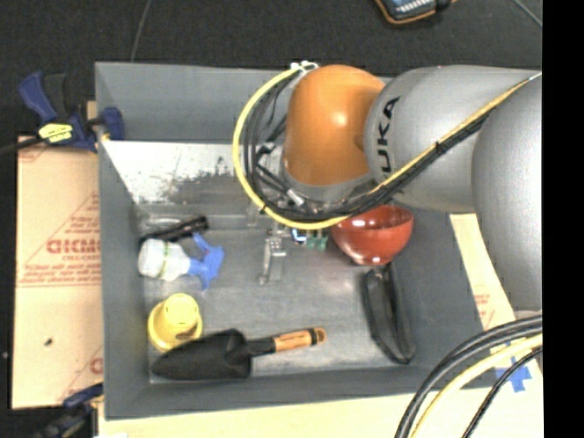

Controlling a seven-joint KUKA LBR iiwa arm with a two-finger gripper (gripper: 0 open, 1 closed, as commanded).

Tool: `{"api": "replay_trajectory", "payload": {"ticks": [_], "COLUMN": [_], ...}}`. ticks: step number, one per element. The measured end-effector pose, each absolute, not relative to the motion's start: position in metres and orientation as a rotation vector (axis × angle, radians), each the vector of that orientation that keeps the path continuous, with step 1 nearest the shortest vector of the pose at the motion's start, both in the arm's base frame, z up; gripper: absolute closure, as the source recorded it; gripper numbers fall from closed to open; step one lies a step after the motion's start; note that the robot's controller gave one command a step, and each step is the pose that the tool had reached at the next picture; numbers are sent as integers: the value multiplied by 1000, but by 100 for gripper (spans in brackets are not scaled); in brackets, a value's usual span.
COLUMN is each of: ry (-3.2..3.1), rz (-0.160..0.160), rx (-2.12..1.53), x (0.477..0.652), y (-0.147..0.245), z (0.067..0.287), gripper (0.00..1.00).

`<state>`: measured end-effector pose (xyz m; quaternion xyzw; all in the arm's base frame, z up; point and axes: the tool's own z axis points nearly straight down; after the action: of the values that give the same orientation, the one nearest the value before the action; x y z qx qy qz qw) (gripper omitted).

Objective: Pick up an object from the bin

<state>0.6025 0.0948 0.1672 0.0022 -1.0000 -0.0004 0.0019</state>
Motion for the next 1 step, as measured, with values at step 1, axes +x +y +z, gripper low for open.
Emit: {"api": "replay_trajectory", "payload": {"ticks": [1], "ry": [-3145], "rz": [-2], "rx": [2], "x": [604], "y": [94], "z": [172], "gripper": [0]}}
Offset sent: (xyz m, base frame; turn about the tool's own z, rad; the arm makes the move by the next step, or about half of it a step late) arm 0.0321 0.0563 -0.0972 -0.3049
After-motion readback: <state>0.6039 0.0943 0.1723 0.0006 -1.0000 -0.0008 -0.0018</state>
